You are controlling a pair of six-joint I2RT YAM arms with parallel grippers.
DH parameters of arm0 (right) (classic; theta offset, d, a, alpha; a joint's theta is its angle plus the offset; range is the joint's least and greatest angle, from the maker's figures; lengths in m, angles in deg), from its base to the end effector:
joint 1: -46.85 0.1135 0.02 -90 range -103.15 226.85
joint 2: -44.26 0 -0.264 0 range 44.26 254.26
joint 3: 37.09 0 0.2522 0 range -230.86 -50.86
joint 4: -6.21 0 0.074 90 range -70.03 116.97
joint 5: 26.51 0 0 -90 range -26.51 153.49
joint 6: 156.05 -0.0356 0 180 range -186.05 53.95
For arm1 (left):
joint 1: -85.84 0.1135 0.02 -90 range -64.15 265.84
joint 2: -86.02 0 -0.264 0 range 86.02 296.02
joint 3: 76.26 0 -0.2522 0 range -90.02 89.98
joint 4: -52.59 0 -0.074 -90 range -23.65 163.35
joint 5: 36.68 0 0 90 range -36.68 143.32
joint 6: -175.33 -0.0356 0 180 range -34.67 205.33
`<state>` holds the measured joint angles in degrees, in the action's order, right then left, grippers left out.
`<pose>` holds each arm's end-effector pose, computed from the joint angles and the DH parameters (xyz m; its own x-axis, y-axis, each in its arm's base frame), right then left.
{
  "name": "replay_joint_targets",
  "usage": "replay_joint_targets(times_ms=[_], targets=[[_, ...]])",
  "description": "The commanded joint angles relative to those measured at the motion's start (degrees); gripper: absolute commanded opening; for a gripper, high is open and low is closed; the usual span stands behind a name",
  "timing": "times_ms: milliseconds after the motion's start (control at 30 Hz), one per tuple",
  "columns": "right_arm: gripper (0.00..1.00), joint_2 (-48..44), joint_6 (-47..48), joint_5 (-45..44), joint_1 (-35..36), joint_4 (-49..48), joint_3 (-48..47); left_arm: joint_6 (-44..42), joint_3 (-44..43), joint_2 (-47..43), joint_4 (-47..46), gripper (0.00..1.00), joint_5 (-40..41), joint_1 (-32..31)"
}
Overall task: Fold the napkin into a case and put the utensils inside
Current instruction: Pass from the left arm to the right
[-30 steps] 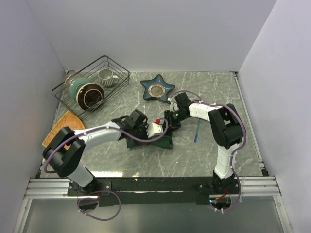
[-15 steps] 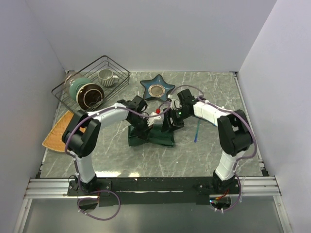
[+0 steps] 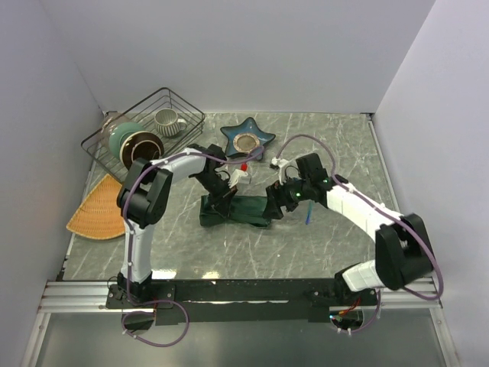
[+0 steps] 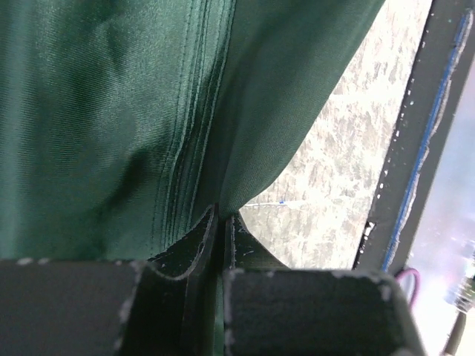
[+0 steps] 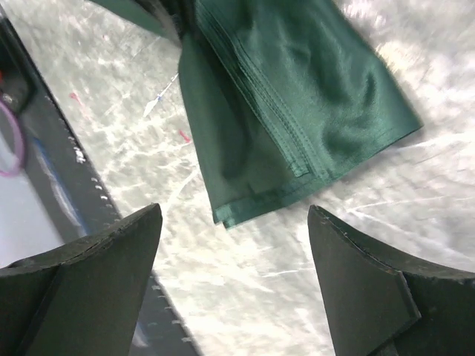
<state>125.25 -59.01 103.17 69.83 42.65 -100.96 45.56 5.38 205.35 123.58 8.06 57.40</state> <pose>0.2488 0.1302 0.2184 -0.6554 -0.3804 -0.6525 -0.7355 0.5178 0.4370 0.3234 -0.2039 0.1544 -0.4747 0.7692 -0.4278 0.8034 0.1801 -0.5675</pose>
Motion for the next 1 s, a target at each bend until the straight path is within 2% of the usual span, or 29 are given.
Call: replay_joint_targets(times_ms=[0,267,467,633,833,933,967], targets=[[0.85,-5.8,9.6,-2.9,2.8,-10.4,2.4,-4.2,-4.1,3.2,5.9,0.09,-4.5,0.8],[0.82,-4.9,19.9,-13.4,15.1,-16.3,2.9,-6.5,-7.9,7.6,10.8,0.09,-6.2,2.0],[0.84,-3.4,27.3,-20.3,20.5,-22.1,5.6,-7.6,-9.7,9.7,12.5,0.10,-6.0,2.7],[0.84,1.2,28.9,-23.6,24.3,-23.8,4.2,-8.1,-10.8,10.9,13.8,0.10,-6.4,3.0],[0.77,6.4,28.3,-24.5,26.0,-24.4,1.7,-8.5,-11.6,11.6,14.7,0.11,-6.8,3.3],[0.68,8.0,27.9,-24.7,26.3,-24.6,0.7,-8.7,-11.6,11.8,15.0,0.11,-7.1,3.6],[0.60,8.5,27.8,-24.9,26.4,-24.6,0.6,-8.7,-11.7,12.0,15.2,0.11,-7.1,3.6]])
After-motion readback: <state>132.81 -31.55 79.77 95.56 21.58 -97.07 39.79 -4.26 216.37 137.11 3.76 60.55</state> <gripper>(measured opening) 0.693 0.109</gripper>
